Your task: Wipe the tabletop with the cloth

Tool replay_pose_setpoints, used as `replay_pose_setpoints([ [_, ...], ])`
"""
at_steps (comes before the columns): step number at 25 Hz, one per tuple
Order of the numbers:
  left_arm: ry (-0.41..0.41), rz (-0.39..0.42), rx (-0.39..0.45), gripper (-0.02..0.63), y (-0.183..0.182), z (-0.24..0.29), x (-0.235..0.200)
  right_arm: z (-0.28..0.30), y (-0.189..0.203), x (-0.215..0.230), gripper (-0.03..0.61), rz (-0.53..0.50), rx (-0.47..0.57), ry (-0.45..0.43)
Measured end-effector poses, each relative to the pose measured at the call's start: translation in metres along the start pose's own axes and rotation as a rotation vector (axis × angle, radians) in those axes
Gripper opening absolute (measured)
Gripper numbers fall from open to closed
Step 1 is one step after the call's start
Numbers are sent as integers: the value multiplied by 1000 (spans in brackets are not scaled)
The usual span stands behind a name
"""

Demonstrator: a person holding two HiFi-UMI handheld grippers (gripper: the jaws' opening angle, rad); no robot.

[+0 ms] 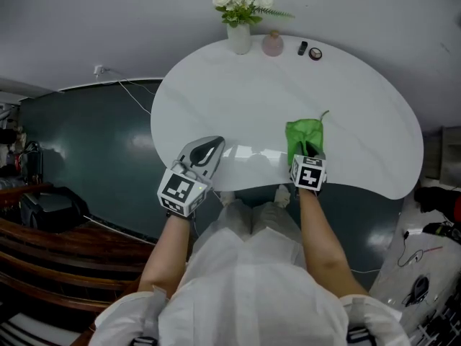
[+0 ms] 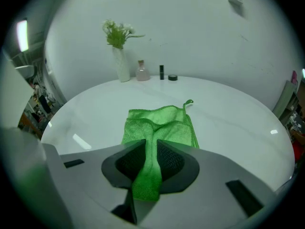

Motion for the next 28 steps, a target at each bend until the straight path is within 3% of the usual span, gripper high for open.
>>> replay_pose_setpoints([
  [14,13,14,-2,18,14,-31,-50,47,-6,-165,67,-177,-65,-229],
  [22,11,13,-6,18,13,-31,-54,54,-1,-212,67,-322,-115,-340],
  [28,15,12,-4,18,11,-24,-45,45,15,-225,67,-491,-180,-458],
])
Point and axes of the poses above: the fingertips, and each gripper's own axes: z forward along the fingers, x to its right, y out of its underside, the point moved 5 cm from there along -z, backward along the fingers, and after that the axes turned 14 degrees about -y, right-handed, at the moved point
